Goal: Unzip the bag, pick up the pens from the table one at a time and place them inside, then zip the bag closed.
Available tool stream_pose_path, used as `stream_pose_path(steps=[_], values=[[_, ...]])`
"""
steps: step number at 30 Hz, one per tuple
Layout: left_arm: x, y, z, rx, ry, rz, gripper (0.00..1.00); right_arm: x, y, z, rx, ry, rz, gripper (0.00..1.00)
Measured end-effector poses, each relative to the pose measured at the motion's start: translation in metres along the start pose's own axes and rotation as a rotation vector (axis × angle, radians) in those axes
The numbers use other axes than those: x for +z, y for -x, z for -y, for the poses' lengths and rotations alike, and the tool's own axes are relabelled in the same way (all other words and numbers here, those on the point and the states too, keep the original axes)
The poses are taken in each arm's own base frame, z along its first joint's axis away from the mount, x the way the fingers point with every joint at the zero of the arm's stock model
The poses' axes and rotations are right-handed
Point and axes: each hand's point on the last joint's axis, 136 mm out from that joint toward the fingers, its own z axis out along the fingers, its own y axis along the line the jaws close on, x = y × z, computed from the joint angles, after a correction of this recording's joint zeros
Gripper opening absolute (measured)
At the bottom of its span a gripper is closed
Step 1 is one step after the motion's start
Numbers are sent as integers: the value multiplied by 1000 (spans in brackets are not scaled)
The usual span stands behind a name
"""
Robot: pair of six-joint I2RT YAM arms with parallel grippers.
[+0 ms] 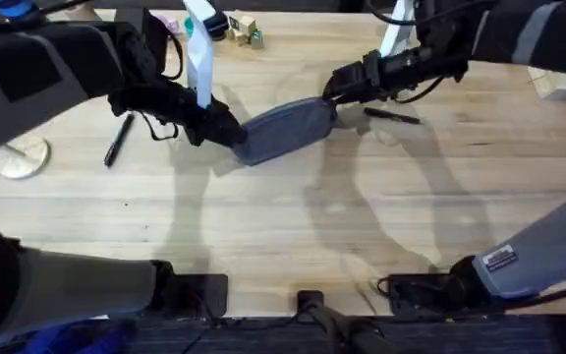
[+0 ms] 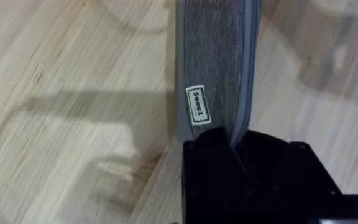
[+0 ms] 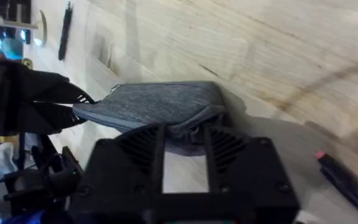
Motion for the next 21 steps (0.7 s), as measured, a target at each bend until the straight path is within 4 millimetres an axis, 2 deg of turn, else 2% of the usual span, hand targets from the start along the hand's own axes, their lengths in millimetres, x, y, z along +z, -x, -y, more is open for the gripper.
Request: stream_pose_path(steps=[5,9,16,21], values=[[0,0,0,0,0,0,42,0,0,0,10,-1,-2,160],[0,0,1,-2,-2,-1,42,-1,0,2,11,-12,1,38],[0,0,0,-2,-2,-2,42,-4,7,1,28,-13,15,31],[0,-1,1,-4,-1,-6,42,-10,13,-8,2,-23,32,30]])
